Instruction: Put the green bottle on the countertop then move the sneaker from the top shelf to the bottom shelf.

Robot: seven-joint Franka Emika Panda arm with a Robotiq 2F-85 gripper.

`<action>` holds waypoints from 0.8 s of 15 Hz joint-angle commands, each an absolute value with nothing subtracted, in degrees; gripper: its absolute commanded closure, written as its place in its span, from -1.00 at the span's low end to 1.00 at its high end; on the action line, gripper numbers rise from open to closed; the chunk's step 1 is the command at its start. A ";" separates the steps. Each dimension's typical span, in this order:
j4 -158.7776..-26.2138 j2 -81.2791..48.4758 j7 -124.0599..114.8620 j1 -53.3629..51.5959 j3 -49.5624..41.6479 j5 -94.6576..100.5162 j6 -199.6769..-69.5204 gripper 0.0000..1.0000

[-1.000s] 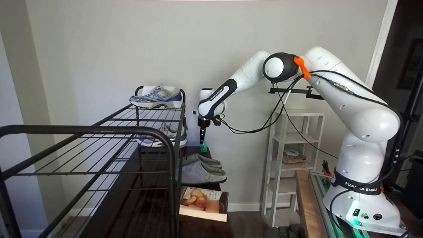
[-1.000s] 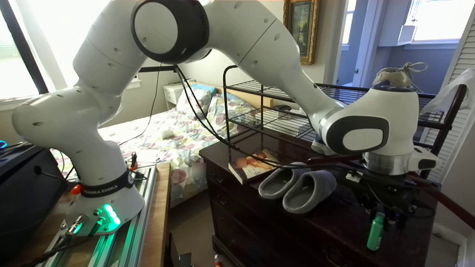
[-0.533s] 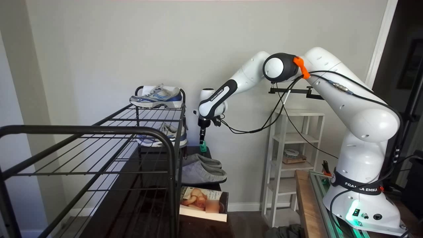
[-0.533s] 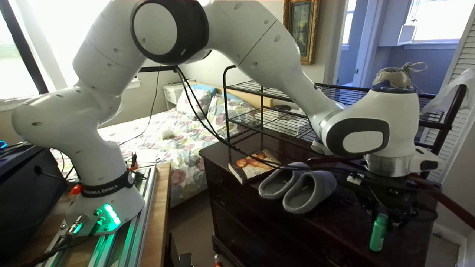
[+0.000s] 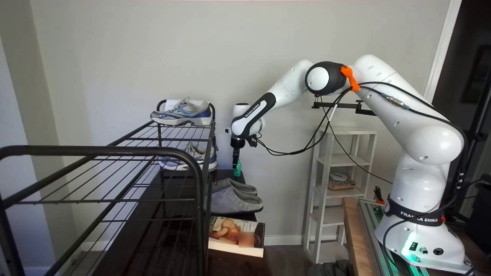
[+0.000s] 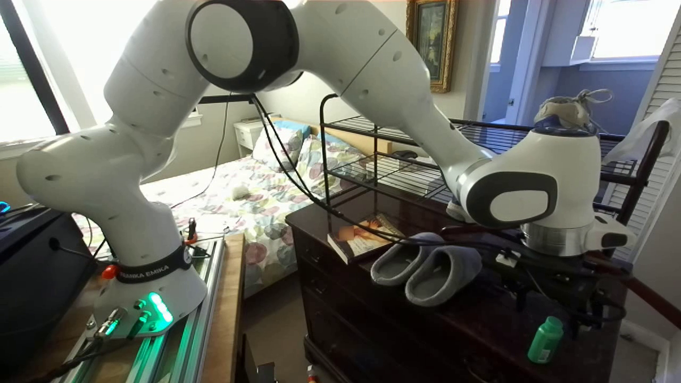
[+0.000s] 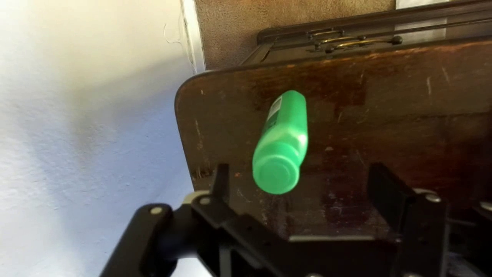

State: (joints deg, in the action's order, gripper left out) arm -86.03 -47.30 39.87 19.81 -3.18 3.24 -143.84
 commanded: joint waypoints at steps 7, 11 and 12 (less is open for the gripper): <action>-100.13 -33.09 32.33 16.07 -6.19 7.80 -147.38 -1.00; -107.29 -21.10 33.11 17.56 -3.16 4.14 -138.56 -1.00; -108.13 -18.23 33.49 17.26 -3.25 4.07 -134.11 -1.00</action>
